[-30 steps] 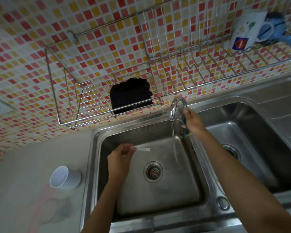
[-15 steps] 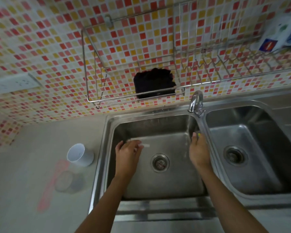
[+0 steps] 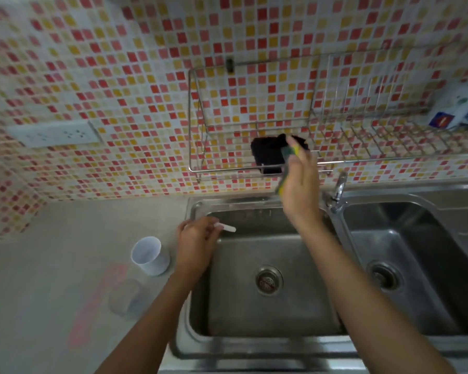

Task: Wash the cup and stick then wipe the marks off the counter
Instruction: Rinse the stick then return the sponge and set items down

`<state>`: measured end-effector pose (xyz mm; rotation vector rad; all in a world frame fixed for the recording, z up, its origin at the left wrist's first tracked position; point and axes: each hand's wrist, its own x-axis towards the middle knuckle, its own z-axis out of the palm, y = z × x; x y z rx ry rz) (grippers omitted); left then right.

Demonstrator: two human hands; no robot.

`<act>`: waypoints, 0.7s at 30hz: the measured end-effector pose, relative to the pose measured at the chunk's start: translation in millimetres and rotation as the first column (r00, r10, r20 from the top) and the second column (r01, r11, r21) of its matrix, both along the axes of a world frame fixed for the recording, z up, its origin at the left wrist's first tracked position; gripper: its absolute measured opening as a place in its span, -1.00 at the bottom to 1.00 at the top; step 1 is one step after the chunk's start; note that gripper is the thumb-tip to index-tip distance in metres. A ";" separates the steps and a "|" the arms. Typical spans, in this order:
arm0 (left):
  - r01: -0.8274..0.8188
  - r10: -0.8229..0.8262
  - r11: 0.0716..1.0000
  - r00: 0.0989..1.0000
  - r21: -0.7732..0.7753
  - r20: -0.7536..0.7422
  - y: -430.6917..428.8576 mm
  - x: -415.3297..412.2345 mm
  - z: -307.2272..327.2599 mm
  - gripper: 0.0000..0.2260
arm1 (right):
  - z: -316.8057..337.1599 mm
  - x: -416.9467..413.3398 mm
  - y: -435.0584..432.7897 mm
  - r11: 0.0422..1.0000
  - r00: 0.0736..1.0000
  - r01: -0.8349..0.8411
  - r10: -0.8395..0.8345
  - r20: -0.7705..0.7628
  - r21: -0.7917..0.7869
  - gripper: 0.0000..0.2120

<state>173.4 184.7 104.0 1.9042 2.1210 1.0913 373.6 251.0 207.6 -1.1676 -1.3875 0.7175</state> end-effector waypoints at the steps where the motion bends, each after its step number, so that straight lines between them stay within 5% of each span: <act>1: -0.003 0.003 1.000 1.000 0.004 0.004 2.4 -10.3 7.5 -0.92 | 14.6 -13.8 15.9 1.000 0.998 -0.016 0.015 0.065 0.009 -0.63; 5: -0.014 0.012 0.998 0.999 0.053 0.030 6.3 -50.6 27.0 -0.94 | 27.0 -63.9 86.0 0.996 0.933 -0.058 0.080 0.351 -0.072 -0.57; 9: -0.038 0.036 0.997 0.999 0.067 0.033 3.6 -96.7 28.7 -0.90 | 12.3 -99.2 131.8 0.975 0.774 -0.021 0.155 0.614 -0.220 -0.51; 15: -0.042 0.041 0.997 0.999 0.059 0.019 -5.8 -155.7 18.7 -0.88 | -4.0 -115.6 145.4 0.943 0.689 0.098 0.166 0.706 -0.318 -0.66; 17: -0.037 0.037 0.999 0.999 0.024 0.014 -9.2 -170.5 13.4 -0.90 | 1.1 -117.3 123.4 0.971 0.728 0.108 0.067 0.682 -0.211 -0.64; 21: -0.023 0.019 0.996 0.999 -0.088 -0.050 -17.1 -201.2 -10.6 -0.95 | -12.5 -136.9 42.3 0.919 0.888 0.054 -0.223 0.402 0.390 -0.80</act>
